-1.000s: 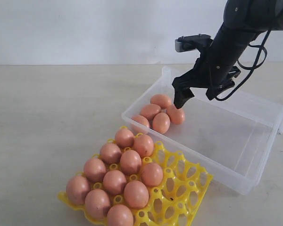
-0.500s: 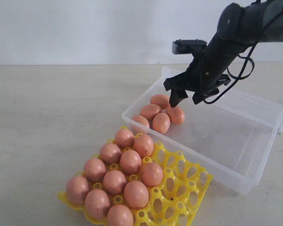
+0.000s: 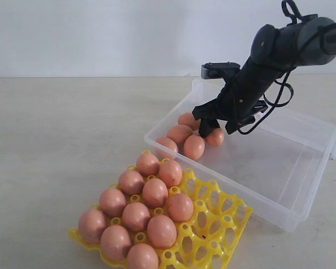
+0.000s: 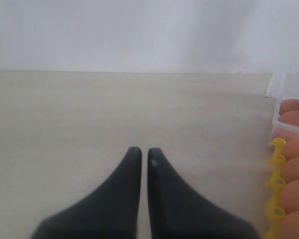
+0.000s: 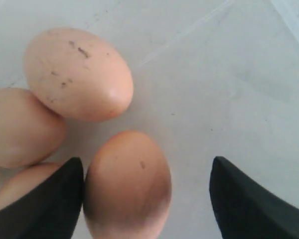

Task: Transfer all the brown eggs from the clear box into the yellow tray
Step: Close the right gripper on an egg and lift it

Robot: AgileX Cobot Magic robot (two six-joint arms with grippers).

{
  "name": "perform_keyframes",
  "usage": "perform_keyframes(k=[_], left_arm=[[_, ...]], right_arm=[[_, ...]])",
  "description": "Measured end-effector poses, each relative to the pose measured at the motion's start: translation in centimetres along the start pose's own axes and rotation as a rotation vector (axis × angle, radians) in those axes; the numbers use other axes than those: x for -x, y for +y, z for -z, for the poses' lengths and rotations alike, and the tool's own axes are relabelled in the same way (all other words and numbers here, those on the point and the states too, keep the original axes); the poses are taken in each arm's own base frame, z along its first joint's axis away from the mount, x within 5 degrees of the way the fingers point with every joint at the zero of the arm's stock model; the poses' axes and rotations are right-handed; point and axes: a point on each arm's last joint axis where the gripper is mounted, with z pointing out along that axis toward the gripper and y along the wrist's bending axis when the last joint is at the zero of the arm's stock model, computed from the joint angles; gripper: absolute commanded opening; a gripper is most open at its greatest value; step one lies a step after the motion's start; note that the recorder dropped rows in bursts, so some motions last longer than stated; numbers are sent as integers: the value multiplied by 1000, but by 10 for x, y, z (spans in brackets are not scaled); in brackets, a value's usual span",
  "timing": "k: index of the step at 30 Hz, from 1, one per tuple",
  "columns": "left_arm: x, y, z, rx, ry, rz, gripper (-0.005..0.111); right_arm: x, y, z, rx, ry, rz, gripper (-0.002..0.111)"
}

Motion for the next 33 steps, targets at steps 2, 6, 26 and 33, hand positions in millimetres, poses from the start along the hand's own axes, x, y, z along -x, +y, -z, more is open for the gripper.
perform_keyframes(k=[2, 6, 26, 33], left_arm=[[0, 0, 0, 0, 0, 0, 4], [0, 0, 0, 0, 0, 0, 4], [0, 0, 0, 0, 0, 0, 4], [0, 0, 0, 0, 0, 0, 4]], right_arm=[[-2, -2, -8, -1, 12, 1, 60], [1, -3, -11, -3, -6, 13, 37], [8, -6, -13, -32, -87, 21, 0], [9, -7, -14, -36, -100, 5, 0]])
